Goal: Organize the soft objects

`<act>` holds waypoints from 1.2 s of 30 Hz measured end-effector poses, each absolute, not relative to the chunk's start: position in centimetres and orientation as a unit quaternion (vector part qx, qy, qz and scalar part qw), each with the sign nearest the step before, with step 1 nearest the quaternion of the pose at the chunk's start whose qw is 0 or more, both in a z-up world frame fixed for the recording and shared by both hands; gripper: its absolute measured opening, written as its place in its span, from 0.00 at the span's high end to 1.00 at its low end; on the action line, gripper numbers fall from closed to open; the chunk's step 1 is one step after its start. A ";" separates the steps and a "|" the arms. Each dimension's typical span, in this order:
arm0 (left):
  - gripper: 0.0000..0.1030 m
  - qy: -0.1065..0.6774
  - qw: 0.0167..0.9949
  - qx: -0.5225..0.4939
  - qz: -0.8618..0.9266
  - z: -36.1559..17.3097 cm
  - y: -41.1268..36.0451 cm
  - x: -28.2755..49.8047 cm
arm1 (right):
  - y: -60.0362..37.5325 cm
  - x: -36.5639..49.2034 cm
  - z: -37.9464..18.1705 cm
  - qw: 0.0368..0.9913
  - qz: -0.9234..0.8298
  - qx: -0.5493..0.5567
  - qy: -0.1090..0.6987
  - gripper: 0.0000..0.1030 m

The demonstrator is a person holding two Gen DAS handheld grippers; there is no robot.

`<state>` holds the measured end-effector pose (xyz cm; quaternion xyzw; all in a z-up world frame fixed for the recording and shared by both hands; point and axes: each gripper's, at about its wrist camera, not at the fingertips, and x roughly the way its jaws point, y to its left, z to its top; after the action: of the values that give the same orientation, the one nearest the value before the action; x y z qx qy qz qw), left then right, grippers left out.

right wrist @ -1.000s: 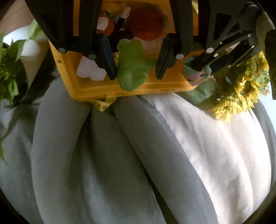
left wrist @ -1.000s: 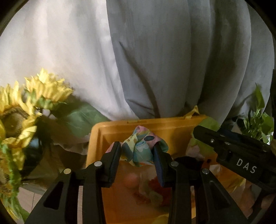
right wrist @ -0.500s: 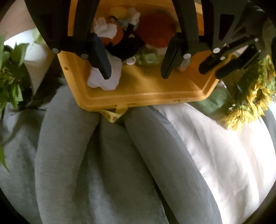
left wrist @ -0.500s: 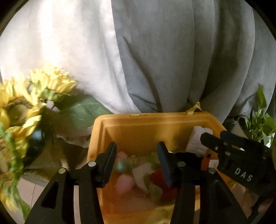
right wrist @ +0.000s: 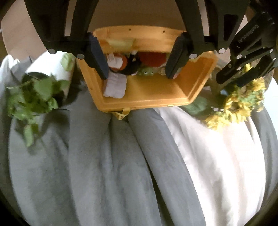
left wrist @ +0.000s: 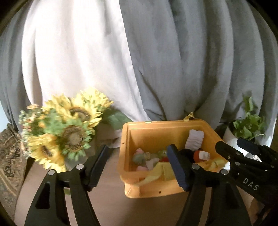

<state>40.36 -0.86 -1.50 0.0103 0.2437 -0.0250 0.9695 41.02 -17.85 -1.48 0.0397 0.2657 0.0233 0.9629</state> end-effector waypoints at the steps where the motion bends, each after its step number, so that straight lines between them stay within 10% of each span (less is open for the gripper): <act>1: 0.26 0.241 0.970 0.012 -0.023 -1.2 -0.7 39.7 | -17.7 40.2 -1.2 0.964 0.022 0.038 0.263 0.32; 15: 0.06 0.196 0.978 0.036 -0.061 1.6 2.0 29.7 | -15.1 28.7 1.1 0.974 -0.031 0.039 0.220 0.29; 36: 0.04 0.152 0.986 0.023 -0.067 3.2 3.0 16.0 | -14.3 15.2 2.9 0.979 -0.060 0.038 0.190 0.24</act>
<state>16.03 3.01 3.23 0.0230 0.1519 -0.0666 0.9859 15.19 -14.30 2.90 0.0375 0.1903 -0.0598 0.9792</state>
